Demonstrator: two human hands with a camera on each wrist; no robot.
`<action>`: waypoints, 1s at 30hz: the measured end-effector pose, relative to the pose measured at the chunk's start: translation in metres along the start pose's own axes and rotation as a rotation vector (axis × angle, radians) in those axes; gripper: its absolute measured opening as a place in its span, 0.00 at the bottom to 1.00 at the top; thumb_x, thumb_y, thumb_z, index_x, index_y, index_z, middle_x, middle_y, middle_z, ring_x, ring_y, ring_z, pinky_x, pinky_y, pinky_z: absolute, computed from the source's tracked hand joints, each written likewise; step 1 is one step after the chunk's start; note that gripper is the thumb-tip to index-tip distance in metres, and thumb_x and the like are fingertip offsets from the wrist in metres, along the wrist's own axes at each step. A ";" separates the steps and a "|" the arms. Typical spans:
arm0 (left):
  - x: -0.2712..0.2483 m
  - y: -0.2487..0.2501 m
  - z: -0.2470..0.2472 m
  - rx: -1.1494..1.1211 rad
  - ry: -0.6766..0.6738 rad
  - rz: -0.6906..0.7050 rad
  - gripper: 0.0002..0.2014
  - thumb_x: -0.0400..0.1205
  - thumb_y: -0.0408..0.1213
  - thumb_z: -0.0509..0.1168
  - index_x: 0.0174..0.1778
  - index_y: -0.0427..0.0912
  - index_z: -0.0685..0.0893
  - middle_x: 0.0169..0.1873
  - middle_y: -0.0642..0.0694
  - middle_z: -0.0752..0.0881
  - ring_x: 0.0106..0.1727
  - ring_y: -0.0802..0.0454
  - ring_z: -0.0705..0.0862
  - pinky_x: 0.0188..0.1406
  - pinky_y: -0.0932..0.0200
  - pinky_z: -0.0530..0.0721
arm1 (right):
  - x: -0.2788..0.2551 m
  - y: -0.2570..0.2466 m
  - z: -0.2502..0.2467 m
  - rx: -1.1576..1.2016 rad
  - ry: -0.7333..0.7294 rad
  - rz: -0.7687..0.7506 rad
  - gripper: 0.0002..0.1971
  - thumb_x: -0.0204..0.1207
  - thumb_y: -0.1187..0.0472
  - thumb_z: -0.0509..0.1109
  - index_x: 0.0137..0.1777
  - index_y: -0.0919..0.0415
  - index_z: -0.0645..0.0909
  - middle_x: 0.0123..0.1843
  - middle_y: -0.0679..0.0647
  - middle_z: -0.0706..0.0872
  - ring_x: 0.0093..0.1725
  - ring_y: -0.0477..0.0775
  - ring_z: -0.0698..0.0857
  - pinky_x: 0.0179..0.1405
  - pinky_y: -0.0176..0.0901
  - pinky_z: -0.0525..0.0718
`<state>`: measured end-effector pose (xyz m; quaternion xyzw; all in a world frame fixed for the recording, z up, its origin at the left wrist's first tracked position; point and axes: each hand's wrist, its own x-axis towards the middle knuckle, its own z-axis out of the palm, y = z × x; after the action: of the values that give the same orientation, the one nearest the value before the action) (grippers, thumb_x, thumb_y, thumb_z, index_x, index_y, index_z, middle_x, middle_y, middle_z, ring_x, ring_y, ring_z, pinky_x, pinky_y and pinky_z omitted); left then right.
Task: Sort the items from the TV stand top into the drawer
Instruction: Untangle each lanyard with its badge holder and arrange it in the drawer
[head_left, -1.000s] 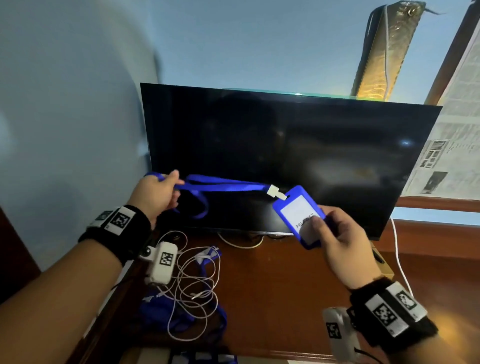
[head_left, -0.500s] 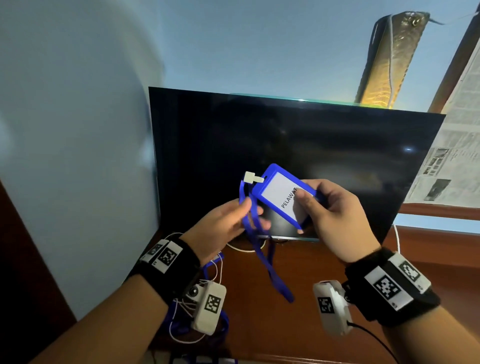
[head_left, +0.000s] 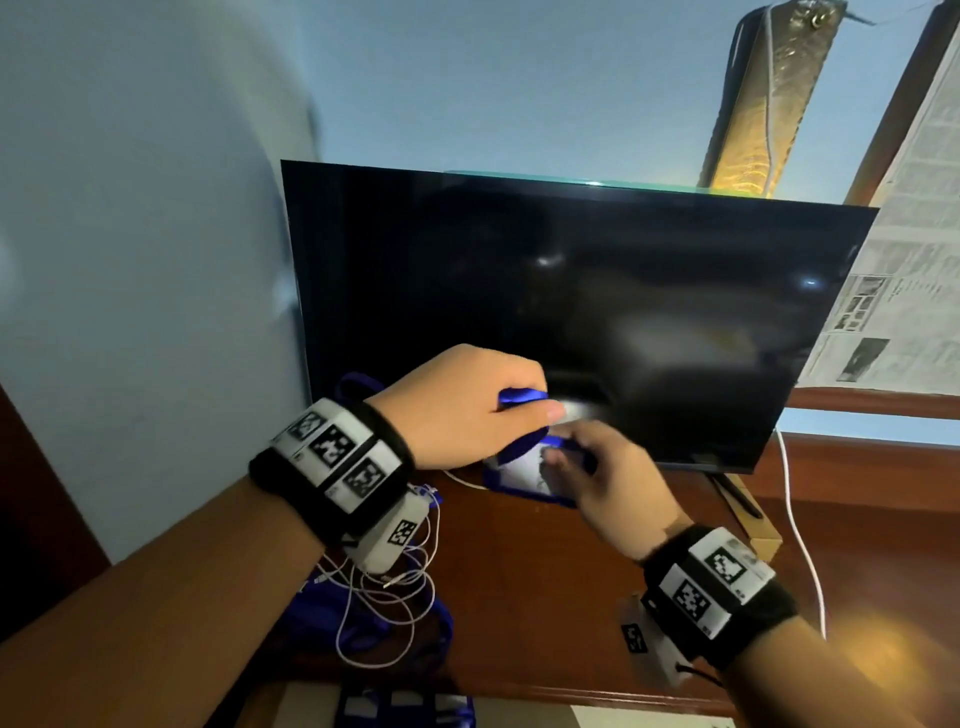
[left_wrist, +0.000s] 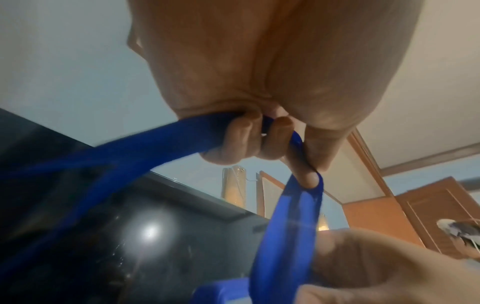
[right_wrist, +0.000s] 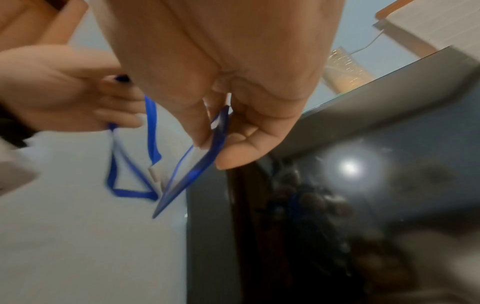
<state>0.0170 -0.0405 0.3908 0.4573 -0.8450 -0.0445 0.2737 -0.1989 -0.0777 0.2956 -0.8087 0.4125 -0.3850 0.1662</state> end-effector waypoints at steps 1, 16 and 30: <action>0.007 -0.002 0.001 0.042 -0.016 0.002 0.17 0.85 0.62 0.62 0.40 0.54 0.84 0.33 0.53 0.85 0.36 0.58 0.85 0.40 0.54 0.83 | -0.003 -0.005 0.006 -0.004 -0.042 -0.050 0.06 0.85 0.57 0.73 0.58 0.46 0.86 0.47 0.42 0.86 0.47 0.39 0.85 0.44 0.24 0.76; -0.015 -0.043 0.091 -0.610 -0.190 -0.522 0.22 0.93 0.44 0.59 0.30 0.47 0.76 0.22 0.55 0.72 0.23 0.57 0.67 0.26 0.57 0.64 | 0.006 -0.025 -0.046 0.656 0.247 0.057 0.04 0.85 0.65 0.70 0.53 0.64 0.87 0.39 0.62 0.91 0.36 0.54 0.86 0.38 0.47 0.86; -0.016 0.027 -0.002 0.108 0.129 0.066 0.19 0.89 0.53 0.59 0.33 0.52 0.72 0.28 0.54 0.74 0.32 0.58 0.74 0.36 0.53 0.73 | -0.021 0.024 0.008 0.006 0.004 -0.019 0.08 0.81 0.60 0.75 0.49 0.44 0.84 0.42 0.40 0.89 0.43 0.34 0.86 0.43 0.24 0.77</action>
<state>0.0049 -0.0115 0.3944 0.4453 -0.8413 0.0397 0.3039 -0.2129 -0.0757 0.2662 -0.8114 0.4038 -0.3894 0.1642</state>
